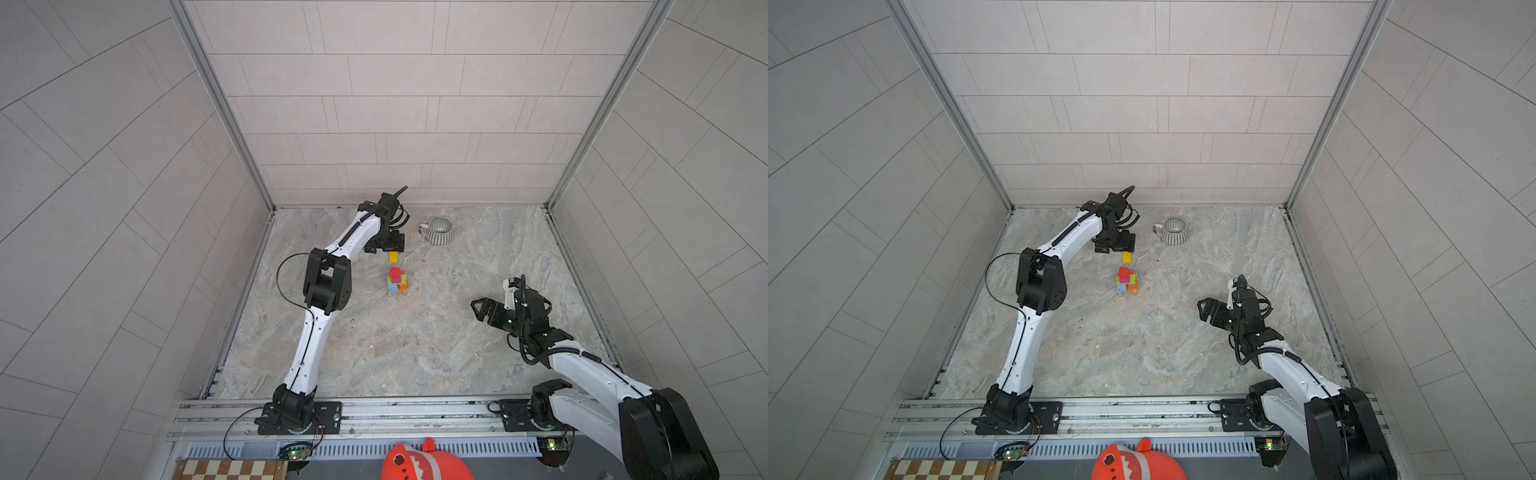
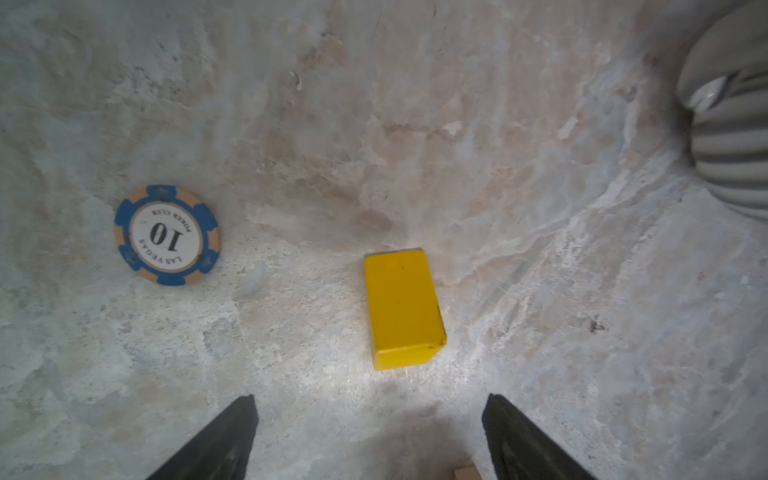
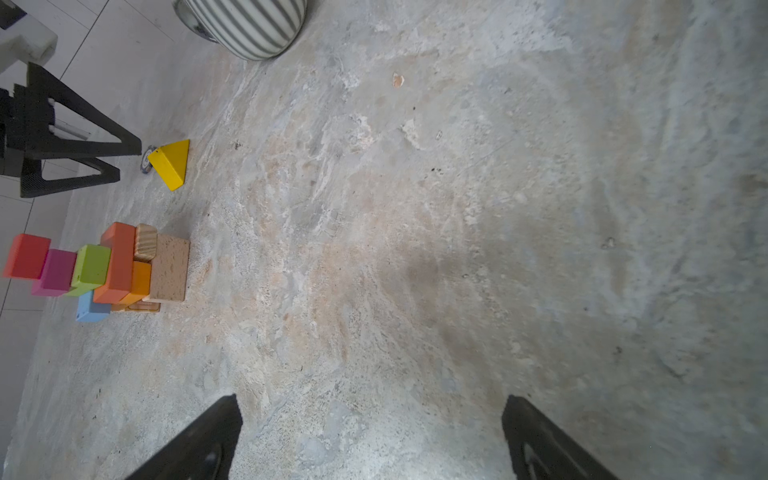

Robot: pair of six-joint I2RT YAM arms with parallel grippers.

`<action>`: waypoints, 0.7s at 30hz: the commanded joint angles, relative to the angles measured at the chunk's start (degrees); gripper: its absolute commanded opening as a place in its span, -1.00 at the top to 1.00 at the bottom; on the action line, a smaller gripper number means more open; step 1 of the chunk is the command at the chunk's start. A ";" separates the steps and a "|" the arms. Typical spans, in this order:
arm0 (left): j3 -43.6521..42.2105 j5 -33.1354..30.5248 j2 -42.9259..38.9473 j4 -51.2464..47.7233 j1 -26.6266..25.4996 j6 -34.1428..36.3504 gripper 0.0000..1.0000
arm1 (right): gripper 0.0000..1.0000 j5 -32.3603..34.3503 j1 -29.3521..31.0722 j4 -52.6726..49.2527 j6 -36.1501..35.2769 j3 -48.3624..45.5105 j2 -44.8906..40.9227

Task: Build the wood block tower
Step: 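Move left gripper to the yellow block and close on it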

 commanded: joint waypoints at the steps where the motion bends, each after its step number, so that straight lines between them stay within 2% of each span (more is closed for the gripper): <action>1: 2.64 0.04 0.53 1.71 -0.13 2.06 -0.83 | -0.99 -0.49 -0.11 0.94 1.09 -0.50 0.66; 7: 2.34 0.86 3.23 3.06 -0.47 1.58 -0.79 | -0.99 -1.41 -0.09 2.30 1.45 -0.46 2.57; 15: 2.04 -0.53 5.70 3.61 -1.12 0.28 -0.57 | -0.99 -1.65 -0.13 1.98 1.22 -0.21 3.44; 17: 1.87 -1.04 5.81 3.65 -1.18 0.00 -0.41 | -0.99 -1.42 -0.15 1.42 1.00 -0.11 3.24; 21: 1.62 -1.88 5.55 3.41 -1.25 -0.13 0.09 | -0.99 -1.01 -0.13 0.99 0.58 -0.05 3.02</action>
